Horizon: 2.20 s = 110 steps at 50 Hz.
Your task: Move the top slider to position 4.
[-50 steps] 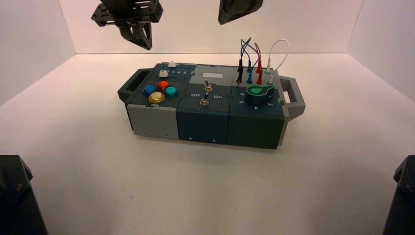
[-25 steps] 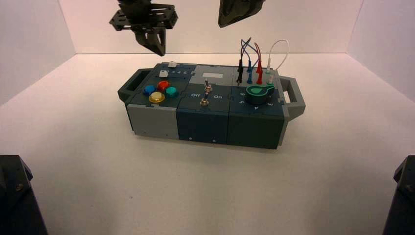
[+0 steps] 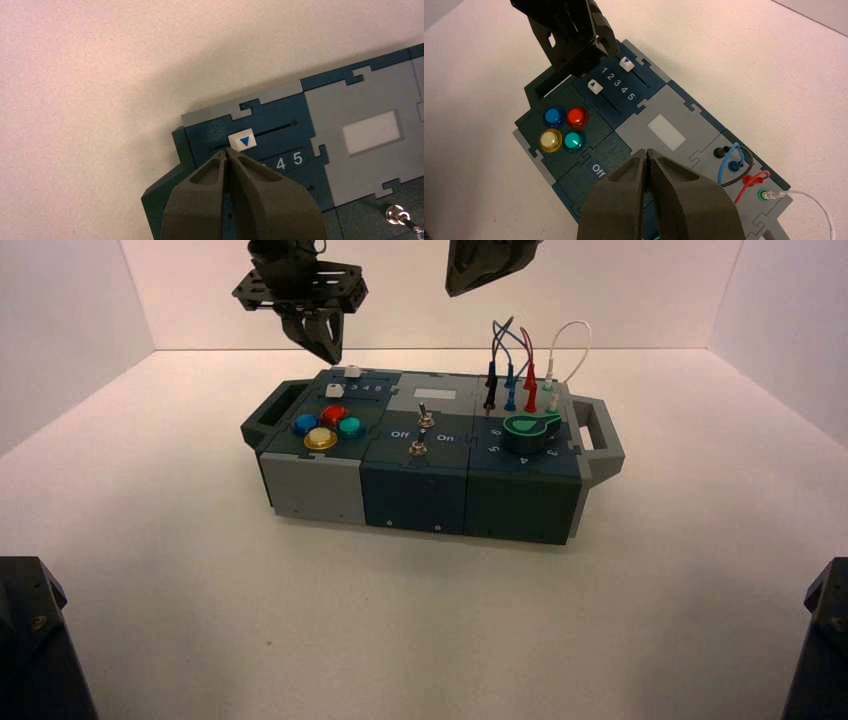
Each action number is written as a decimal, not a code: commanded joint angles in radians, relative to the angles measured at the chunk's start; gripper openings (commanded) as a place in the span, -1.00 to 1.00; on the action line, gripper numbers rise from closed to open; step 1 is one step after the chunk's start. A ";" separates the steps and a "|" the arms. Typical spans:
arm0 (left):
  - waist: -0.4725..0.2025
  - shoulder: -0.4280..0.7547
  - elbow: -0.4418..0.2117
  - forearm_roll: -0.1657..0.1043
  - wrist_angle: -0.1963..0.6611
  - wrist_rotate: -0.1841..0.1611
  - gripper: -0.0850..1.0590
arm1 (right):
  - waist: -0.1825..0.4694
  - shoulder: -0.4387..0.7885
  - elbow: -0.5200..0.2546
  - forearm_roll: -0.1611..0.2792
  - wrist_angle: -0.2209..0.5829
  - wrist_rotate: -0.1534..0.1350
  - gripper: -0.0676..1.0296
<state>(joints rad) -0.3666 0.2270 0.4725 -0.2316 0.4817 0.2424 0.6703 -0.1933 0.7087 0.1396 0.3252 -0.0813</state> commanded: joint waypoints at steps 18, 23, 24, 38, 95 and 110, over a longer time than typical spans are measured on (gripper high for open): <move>0.000 -0.002 -0.043 0.002 0.000 0.012 -0.91 | 0.005 -0.011 -0.025 0.003 -0.005 0.002 -0.92; 0.002 -0.002 -0.048 0.002 0.005 0.012 -0.91 | 0.005 -0.011 -0.026 0.003 -0.005 0.003 -0.92; 0.000 -0.002 -0.049 0.002 0.006 0.014 -0.91 | 0.005 -0.011 -0.026 0.005 -0.005 0.002 -0.92; 0.000 0.002 -0.051 0.002 0.011 0.012 -0.91 | 0.005 -0.009 -0.026 0.005 -0.005 0.003 -0.92; -0.029 0.035 -0.089 0.002 0.034 0.026 -0.91 | 0.002 -0.011 -0.026 0.005 -0.005 0.005 -0.92; -0.038 0.035 -0.094 0.002 0.035 0.025 -0.91 | 0.002 -0.009 -0.026 0.006 -0.005 0.006 -0.92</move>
<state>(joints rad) -0.3927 0.2823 0.4080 -0.2286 0.5200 0.2608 0.6703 -0.1933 0.7087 0.1411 0.3267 -0.0782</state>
